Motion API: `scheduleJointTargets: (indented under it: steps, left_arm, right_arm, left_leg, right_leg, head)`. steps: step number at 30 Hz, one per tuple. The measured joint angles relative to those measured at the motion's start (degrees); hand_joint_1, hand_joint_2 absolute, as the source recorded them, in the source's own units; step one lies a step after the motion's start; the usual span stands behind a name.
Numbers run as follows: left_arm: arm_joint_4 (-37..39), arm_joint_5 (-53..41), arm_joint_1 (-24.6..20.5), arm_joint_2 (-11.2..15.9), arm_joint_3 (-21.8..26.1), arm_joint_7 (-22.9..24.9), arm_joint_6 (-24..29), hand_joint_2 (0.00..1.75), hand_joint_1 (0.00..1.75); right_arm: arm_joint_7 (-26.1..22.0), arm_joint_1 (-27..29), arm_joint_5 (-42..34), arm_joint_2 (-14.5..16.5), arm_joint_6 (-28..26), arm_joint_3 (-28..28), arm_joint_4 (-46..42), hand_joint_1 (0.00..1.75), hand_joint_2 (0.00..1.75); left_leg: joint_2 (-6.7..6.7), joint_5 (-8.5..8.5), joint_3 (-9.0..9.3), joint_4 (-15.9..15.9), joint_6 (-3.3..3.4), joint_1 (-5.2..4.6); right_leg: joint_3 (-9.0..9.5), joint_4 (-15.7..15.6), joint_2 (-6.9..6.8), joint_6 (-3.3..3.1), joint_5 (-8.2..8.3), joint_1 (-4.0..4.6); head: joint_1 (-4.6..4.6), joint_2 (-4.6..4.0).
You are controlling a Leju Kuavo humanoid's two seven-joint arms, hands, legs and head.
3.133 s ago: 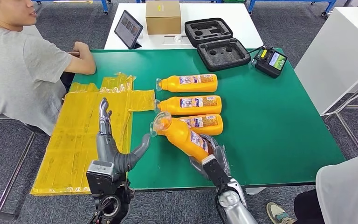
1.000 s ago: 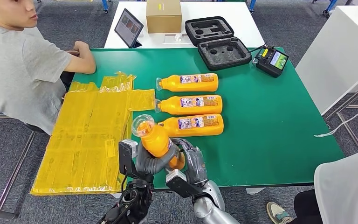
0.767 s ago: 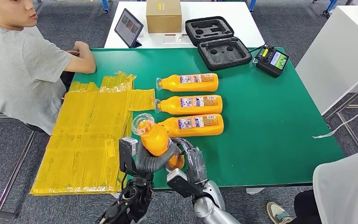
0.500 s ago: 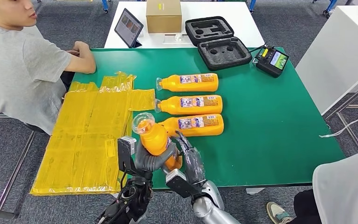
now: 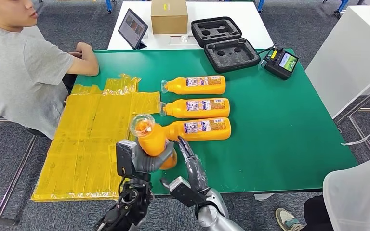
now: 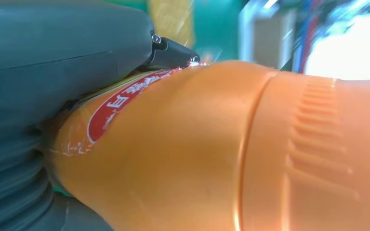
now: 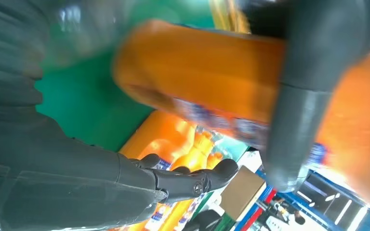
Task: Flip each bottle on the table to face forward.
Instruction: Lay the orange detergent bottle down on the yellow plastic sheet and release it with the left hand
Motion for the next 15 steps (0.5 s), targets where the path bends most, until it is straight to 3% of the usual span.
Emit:
scheduleJointTargets:
  steps: [3,6,15]
  left_arm:
    - [-3.4,-10.9,0.7,1.1,2.4,-0.2,6.1,1.75,1.75]
    - [-6.6,-27.6,2.1,1.3,7.3,-0.2,9.7,1.75,1.75]
    - [-17.5,-60.0,5.8,-1.1,24.3,-0.2,10.5,1.75,1.75]
  right_arm:
    - [0.0,1.1,-0.4,-0.2,0.8,0.4,-1.6,0.0,1.75]
    - [0.0,2.5,-0.6,-0.3,1.2,1.0,-3.7,0.0,1.75]
    - [0.0,5.9,-1.6,-0.3,1.2,1.7,-7.6,0.0,1.75]
  left_leg:
    - [-0.01,0.0,0.0,0.0,0.0,0.01]
    - [-0.01,0.01,0.0,0.0,-0.01,0.01]
    - [0.0,0.02,-0.01,0.0,-0.03,0.0]
  right_leg:
    - [-0.01,0.0,-0.01,0.0,0.0,0.0]
    - [-0.02,0.0,-0.01,-0.01,-0.01,0.0]
    - [-0.05,0.0,0.0,-0.01,-0.01,-0.01]
  head:
    - [0.0,0.0]
    - [0.01,0.0]
    - [0.02,0.0]
